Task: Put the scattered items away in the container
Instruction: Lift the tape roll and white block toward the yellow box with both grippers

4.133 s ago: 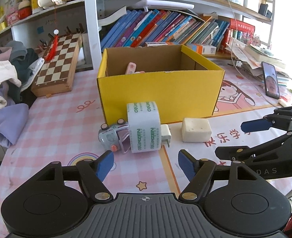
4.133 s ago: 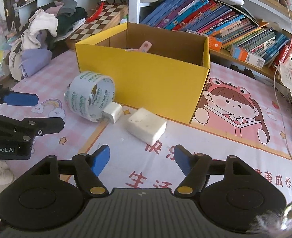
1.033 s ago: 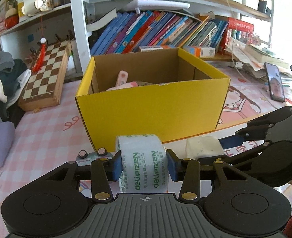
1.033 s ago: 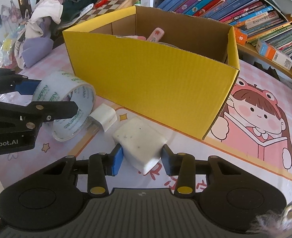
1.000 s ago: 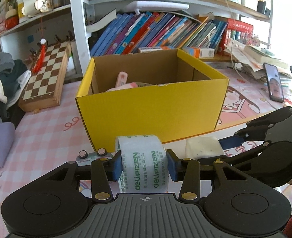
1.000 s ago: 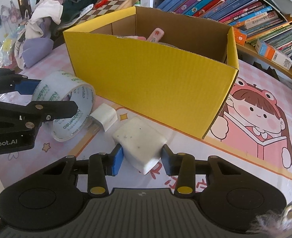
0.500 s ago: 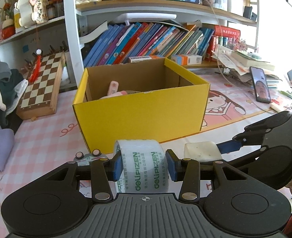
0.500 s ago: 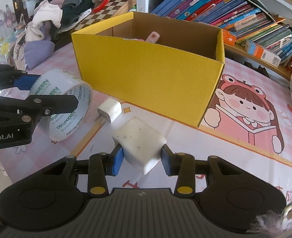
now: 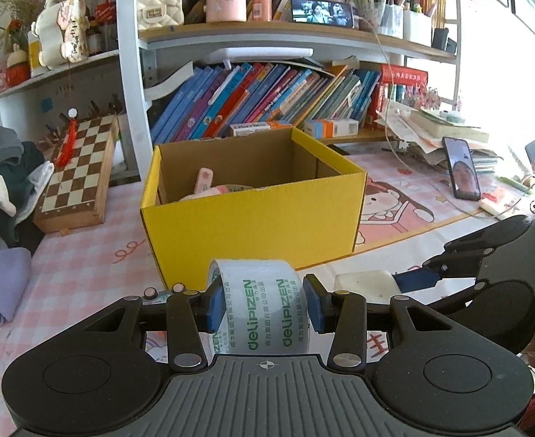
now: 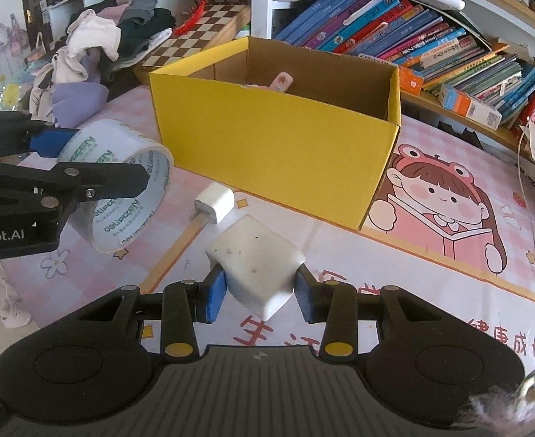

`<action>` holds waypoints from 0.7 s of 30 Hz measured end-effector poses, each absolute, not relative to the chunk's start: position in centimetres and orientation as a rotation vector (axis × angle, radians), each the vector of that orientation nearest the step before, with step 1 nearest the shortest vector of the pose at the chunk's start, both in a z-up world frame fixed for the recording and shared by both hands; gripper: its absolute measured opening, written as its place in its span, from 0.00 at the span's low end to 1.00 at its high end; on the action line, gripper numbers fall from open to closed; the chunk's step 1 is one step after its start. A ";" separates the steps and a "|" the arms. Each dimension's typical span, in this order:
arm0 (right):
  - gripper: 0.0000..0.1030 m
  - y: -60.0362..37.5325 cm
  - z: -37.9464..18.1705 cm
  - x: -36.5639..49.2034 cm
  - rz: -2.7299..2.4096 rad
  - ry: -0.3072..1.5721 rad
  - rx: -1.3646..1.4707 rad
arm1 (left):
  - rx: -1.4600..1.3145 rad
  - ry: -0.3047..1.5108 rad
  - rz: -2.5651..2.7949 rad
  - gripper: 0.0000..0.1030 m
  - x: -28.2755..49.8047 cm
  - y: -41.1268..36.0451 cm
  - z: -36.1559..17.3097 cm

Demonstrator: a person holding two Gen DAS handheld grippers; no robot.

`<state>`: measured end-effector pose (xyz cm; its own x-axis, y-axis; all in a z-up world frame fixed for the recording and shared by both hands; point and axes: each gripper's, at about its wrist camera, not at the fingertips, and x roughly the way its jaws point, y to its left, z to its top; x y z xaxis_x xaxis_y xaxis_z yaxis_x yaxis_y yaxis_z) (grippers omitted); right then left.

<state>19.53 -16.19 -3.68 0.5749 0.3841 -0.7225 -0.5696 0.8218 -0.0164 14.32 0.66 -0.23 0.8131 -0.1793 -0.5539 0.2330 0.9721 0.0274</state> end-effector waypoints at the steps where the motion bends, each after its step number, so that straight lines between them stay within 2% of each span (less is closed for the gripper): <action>1: 0.37 -16.1 -3.6 19.4 0.568 0.776 -0.261 | 0.094 0.579 -0.222 0.41 14.2 0.7 -0.2; 21: 0.37 -15.3 -3.3 17.6 0.553 0.778 -0.268 | 0.089 0.598 -0.255 0.41 13.0 1.5 -0.5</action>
<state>17.62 -15.31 -3.29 0.5810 0.3705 -0.7247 -0.5627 0.8261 -0.0287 12.96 1.55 -0.47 0.7960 -0.2116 -0.5671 0.2631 0.9647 0.0095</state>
